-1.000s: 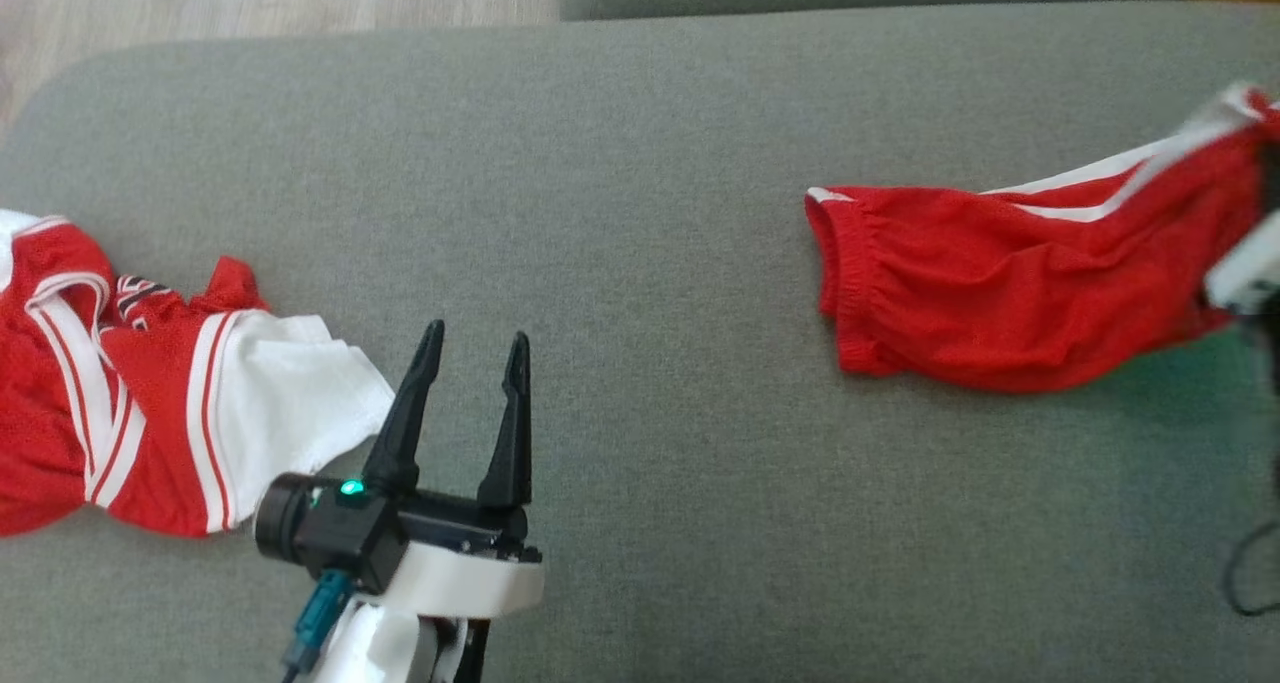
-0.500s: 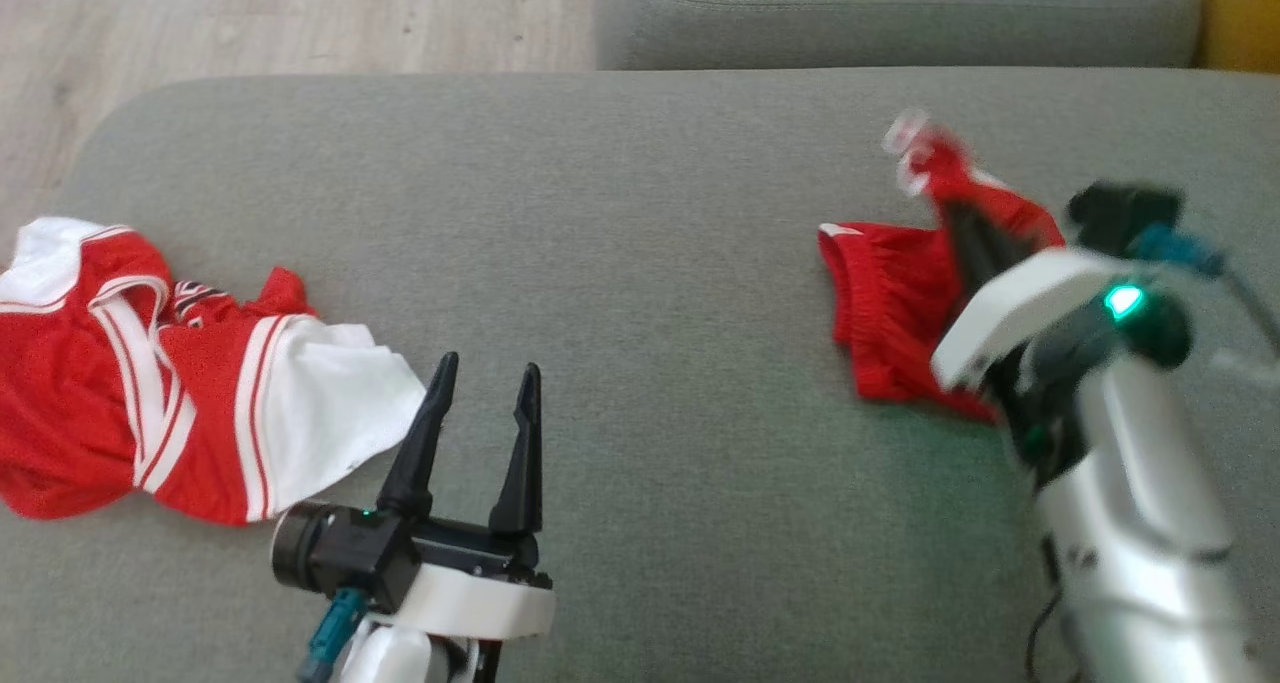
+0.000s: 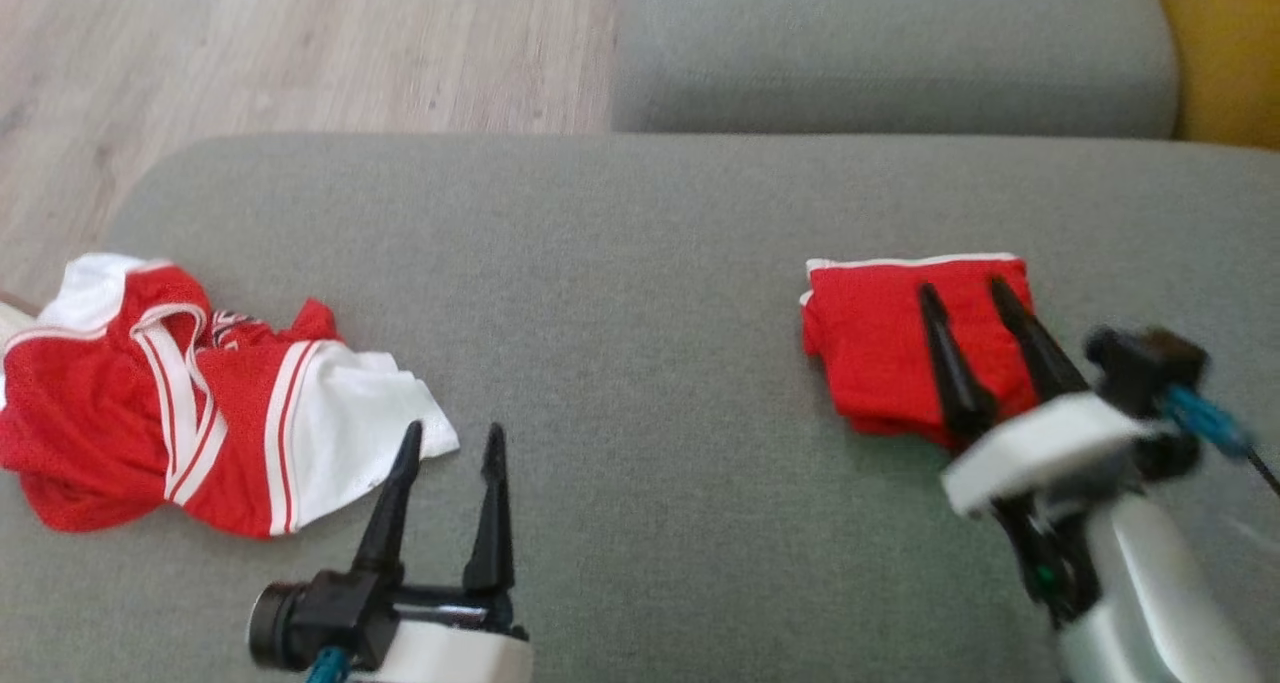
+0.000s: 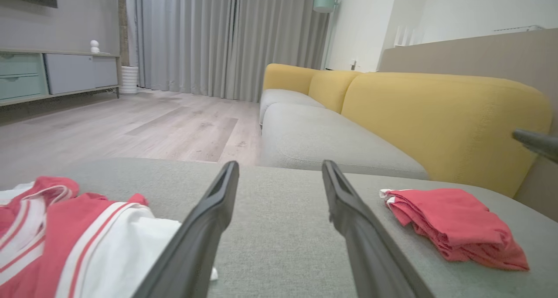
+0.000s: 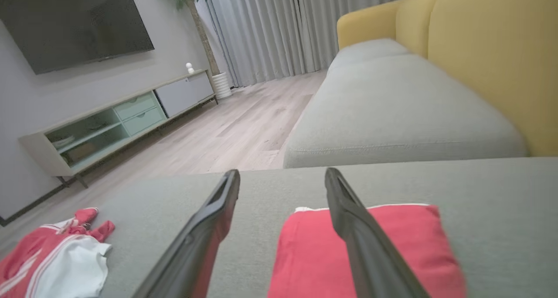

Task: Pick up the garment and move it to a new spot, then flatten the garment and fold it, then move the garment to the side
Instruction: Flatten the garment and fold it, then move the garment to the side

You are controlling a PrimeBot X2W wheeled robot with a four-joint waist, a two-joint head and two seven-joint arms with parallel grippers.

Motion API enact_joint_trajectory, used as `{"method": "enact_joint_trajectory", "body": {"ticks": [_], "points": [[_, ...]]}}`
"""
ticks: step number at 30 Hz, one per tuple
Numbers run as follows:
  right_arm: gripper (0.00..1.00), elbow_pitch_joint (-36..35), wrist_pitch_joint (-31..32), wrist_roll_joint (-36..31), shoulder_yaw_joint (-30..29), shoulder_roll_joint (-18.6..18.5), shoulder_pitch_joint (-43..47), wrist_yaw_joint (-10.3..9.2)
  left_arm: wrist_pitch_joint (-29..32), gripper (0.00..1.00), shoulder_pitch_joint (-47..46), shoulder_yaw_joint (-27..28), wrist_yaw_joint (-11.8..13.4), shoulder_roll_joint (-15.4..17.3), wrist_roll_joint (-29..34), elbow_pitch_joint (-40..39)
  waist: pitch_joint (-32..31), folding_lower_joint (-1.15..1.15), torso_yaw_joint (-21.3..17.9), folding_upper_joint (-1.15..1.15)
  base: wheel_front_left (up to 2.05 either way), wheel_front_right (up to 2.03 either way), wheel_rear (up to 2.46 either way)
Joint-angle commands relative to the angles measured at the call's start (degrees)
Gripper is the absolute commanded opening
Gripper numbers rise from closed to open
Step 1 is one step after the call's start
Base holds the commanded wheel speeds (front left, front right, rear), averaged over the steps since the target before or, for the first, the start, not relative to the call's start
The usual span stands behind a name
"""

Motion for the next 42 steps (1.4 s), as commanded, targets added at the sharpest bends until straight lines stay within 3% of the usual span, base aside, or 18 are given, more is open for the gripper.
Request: {"method": "enact_joint_trajectory", "body": {"ticks": [1,9,19,26,42], "points": [[1.0,-2.8,-1.5,-0.8,0.3,-1.5,0.3,0.37,-0.3,1.0,-1.0,2.4,0.7,-0.2,0.6,-2.2,-1.4,0.01,-0.6,0.0,0.0,0.0,0.0],[1.0,-1.5,-12.8,-7.6,1.6,-9.9,11.4,0.37,-0.3,1.0,3.9,6.6,3.9,0.1,4.1,-3.8,-4.2,0.01,-1.6,0.0,0.0,0.0,0.0],[1.0,8.2,-17.6,-9.2,1.6,-7.7,14.7,0.37,-0.3,1.0,10.1,8.4,1.4,0.7,6.5,-2.5,-6.0,0.01,-1.7,0.0,0.0,0.0,0.0],[1.0,7.1,-17.7,-10.2,-0.4,-5.5,15.0,0.37,-0.3,1.0,9.7,8.6,0.0,0.4,7.0,-1.6,-6.6,0.01,-1.8,0.0,0.0,0.0,0.0],[1.0,5.1,-17.7,-11.7,-1.1,-3.1,15.9,0.37,-0.3,1.0,9.4,9.6,0.4,-0.1,6.9,-1.2,-6.9,0.01,-3.0,0.0,0.0,0.0,0.0]]}}
